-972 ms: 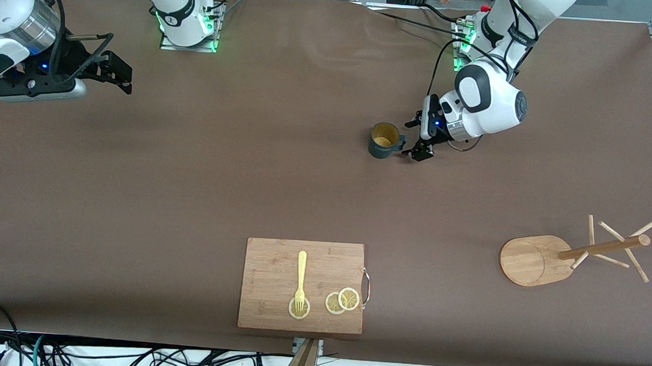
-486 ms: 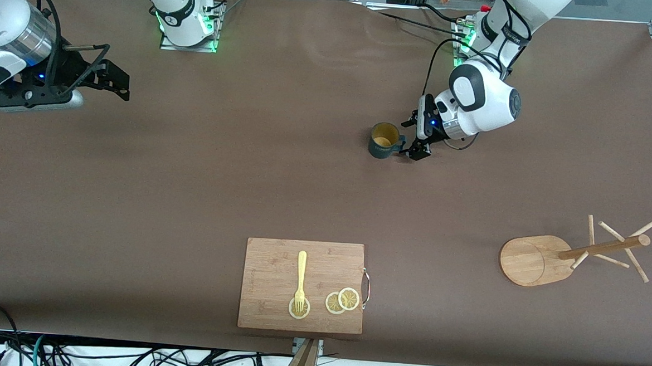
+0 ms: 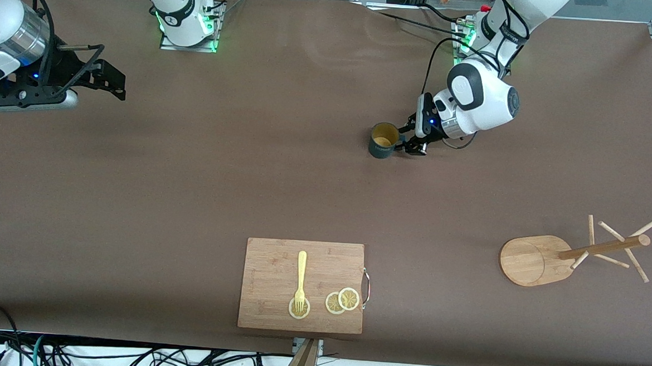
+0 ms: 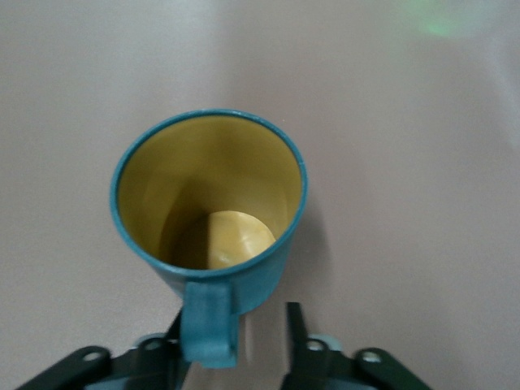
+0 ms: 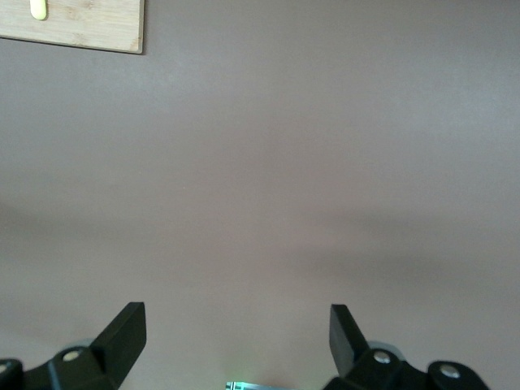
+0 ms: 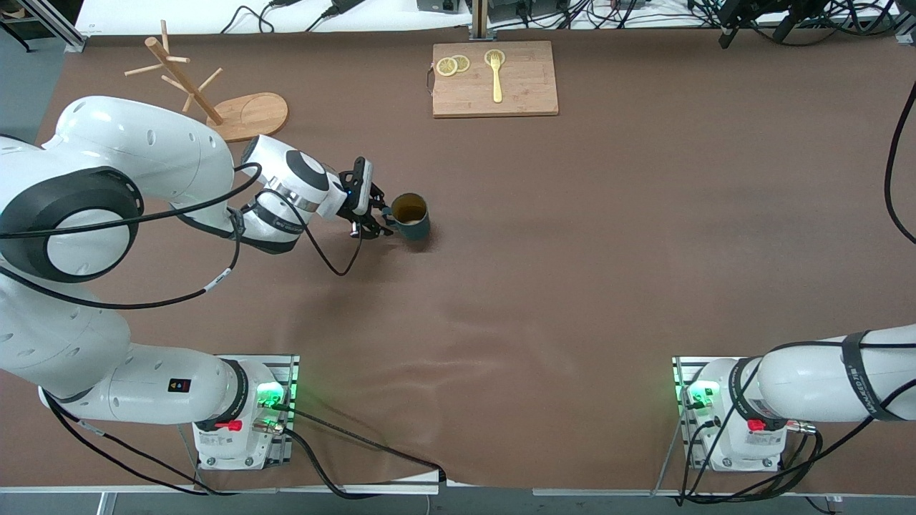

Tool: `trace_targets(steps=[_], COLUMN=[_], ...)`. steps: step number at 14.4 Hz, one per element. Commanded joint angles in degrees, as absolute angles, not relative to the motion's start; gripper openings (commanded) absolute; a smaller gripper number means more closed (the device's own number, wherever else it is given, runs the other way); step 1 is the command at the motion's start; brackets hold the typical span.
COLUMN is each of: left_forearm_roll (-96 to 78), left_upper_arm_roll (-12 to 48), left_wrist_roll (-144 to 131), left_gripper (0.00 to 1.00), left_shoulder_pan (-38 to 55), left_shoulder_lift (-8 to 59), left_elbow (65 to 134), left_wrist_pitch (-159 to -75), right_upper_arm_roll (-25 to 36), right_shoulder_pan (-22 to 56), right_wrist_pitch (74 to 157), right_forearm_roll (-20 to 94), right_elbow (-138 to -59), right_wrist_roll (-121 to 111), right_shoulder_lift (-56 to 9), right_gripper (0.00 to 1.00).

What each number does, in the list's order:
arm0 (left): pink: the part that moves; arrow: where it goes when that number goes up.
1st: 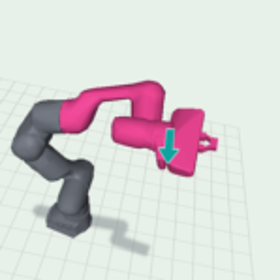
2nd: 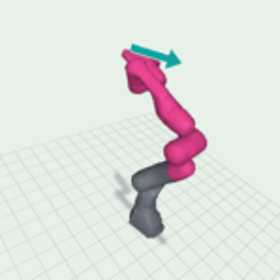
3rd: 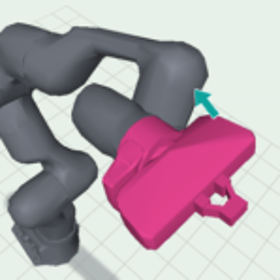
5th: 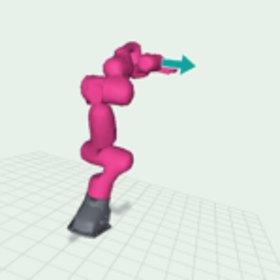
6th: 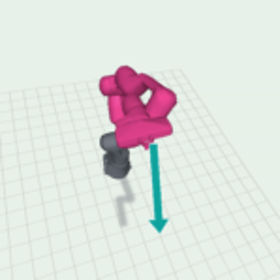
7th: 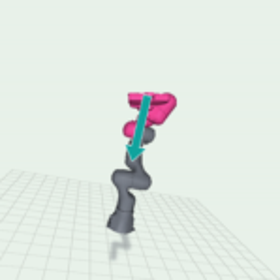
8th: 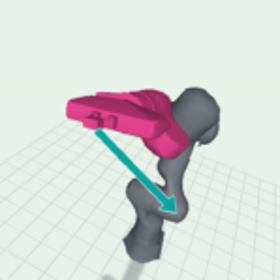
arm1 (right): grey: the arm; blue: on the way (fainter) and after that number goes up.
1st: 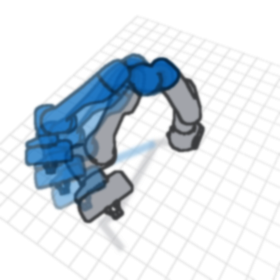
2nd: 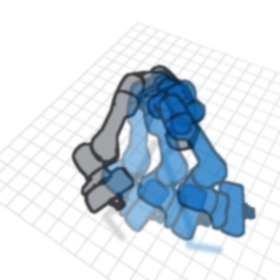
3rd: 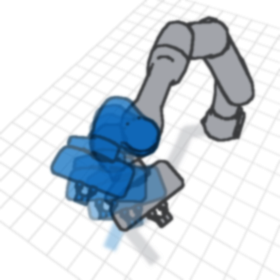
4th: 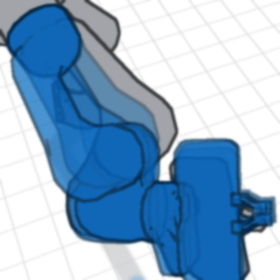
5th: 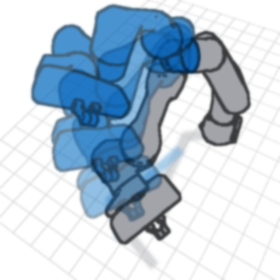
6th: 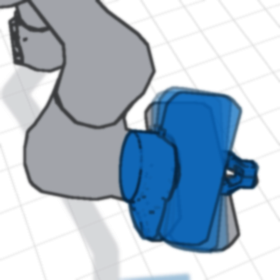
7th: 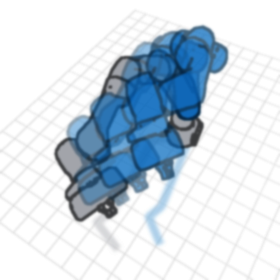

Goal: Pass cup and hang on rack
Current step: 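Close the left gripper on the mug handle while the right gripper opens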

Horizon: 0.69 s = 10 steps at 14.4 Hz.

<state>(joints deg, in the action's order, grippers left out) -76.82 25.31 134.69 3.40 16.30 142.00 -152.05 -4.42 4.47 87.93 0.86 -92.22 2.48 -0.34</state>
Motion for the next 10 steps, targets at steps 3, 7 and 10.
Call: trace_targets(steps=[3,7,10], left_forearm_roll=[-79.63,-79.63,-79.63], left_upper_arm_roll=[25.75,25.58,24.88], left_wrist_roll=[137.2,136.76,135.1], left_gripper=[0.16,0.0,0.0], left_shoulder_pan=[3.34,2.2,0.53], left_shoulder_lift=[17.05,16.61,15.82], left_elbow=[141.94,141.68,141.15], left_wrist_pitch=[-152.75,-151.97,-148.9], right_upper_arm_roll=[-4.05,-4.04,-3.96], right_shoulder_pan=[3.78,3.78,3.69], right_wrist_pitch=[86.57,87.36,87.36], right_forearm_roll=[-0.35,-0.35,-0.18], right_elbow=[-90.26,-90.26,-89.39], right_wrist_roll=[2.11,2.55,2.72], right_shoulder_lift=[-0.88,-0.97,-0.97], right_gripper=[1.0,1.0,1.0])
